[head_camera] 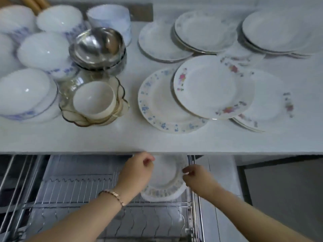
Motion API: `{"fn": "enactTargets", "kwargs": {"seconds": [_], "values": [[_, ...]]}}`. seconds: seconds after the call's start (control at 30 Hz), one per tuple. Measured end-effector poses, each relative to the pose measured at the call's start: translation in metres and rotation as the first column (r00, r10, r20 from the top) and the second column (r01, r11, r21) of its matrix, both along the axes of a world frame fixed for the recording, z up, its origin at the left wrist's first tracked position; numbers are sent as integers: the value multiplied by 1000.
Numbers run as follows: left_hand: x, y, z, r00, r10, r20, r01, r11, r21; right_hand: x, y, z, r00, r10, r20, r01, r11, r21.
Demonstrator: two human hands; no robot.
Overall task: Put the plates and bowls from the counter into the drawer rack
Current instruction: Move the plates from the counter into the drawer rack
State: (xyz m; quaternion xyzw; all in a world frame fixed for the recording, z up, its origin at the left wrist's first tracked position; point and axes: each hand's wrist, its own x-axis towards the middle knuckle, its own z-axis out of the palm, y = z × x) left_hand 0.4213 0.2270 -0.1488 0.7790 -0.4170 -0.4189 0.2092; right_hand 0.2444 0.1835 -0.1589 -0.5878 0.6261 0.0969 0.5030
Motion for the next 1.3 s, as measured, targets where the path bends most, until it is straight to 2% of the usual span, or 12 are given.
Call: {"fn": "enactTargets", "kwargs": {"seconds": [0.13, 0.2, 0.27, 0.37, 0.47, 0.5, 0.57, 0.73, 0.87, 1.03, 1.13, 1.3], "values": [[-12, -52, 69, 974, 139, -179, -166, 975, -146, -23, -55, 94, 989, -92, 115, 123, 945, -303], [-20, -84, 87, 968, 161, -190, -197, 962, -188, -38, -91, 119, 982, -152, 114, 187, 873, -450], [-30, -113, 94, 974, 169, -150, -192, 970, -152, -54, -126, 126, 969, -231, 92, 246, 830, -501], [-40, -158, 86, 971, 217, -101, -218, 976, 8, -77, -165, 108, 889, -445, 109, 448, 795, -409], [-47, -182, 76, 856, 395, -334, -364, 919, 154, -88, -182, 85, 760, -602, 244, 646, 742, -181], [-49, -187, 71, 804, 436, -405, -404, 900, 167, -89, -182, 80, 725, -626, 288, 672, 735, -95], [-53, -192, 62, 793, 439, -423, -416, 897, 151, -87, -182, 74, 667, -657, 352, 698, 716, 13], [-56, -186, 49, 814, 473, -336, -477, 875, 75, -84, -175, 68, 564, -687, 458, 745, 663, 76], [-53, -148, 70, 834, 431, -343, -441, 896, 55, -92, -142, 78, 593, -620, 515, 712, 702, 25], [-28, -60, 104, 867, 231, -441, -203, 973, 109, -94, -82, 106, 678, -476, 560, 591, 806, -29], [-16, -7, 104, 869, 224, -440, -150, 969, 197, -83, -34, 111, 726, -450, 521, 532, 846, -11], [12, 65, 83, 879, 156, -450, -14, 953, 303, -54, 49, 99, 748, -502, 435, 549, 835, 21]]}}
